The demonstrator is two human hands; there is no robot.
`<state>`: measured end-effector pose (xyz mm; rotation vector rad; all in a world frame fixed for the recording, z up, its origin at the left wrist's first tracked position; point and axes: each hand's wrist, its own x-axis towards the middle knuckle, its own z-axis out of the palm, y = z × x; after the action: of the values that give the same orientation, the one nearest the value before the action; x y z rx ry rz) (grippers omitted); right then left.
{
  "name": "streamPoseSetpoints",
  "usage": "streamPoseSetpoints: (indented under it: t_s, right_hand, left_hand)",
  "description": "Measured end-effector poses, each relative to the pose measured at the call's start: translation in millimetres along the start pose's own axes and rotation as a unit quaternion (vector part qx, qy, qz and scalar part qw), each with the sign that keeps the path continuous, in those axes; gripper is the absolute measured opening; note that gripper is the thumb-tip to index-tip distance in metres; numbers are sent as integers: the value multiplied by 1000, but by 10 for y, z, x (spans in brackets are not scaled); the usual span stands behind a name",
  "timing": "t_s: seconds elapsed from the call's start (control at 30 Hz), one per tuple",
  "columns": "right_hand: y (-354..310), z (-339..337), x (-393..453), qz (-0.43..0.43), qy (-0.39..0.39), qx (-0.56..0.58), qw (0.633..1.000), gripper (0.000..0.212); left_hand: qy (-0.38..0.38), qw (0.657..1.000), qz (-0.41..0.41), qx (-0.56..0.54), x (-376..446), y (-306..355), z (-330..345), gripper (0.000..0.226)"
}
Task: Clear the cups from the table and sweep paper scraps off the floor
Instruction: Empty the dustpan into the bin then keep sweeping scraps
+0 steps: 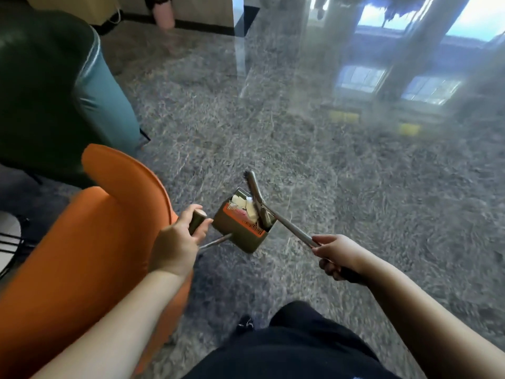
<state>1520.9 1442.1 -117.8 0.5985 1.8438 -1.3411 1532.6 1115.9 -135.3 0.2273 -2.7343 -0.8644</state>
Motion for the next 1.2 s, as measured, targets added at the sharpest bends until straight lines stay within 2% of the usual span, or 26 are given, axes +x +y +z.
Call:
streamPoseSetpoints:
  t_s: [0.17,0.3,0.5,0.6,0.77,0.93,1.07,1.2]
  right_hand:
    - [-813,-263,722,6,-9,6,1000,23]
    - [-1503,-550,1329,-1,-18,1,1000,35]
    - [-2725,-905,2133,0,-31,-31,999,31]
    - [-3315,-947,2452,5,-32,-43,999,33]
    - [-4242,-867,3113,1,-31,-62,998,48]
    - [-5129,-662,3713,-14,-52,-96,994,32]
    - [-5788,-512,4113,-21,-58,-96,993,32]
    - [-6463,-438,4596,-16,-65,-93,993,22]
  left_hand:
    - [11,999,-20,28,1016,-34,262,33]
    - [1,998,-65,10,1793,22,509,33]
    - [-8,992,-125,3,2966,138,730,35]
    - [3,990,-138,6,3475,128,759,36]
    - [17,986,-167,16,4361,-126,858,37]
    - [39,988,-146,38,5379,-496,887,34]
    - [52,989,-129,51,6157,-706,837,31]
    - [56,987,-144,49,6952,-949,857,28]
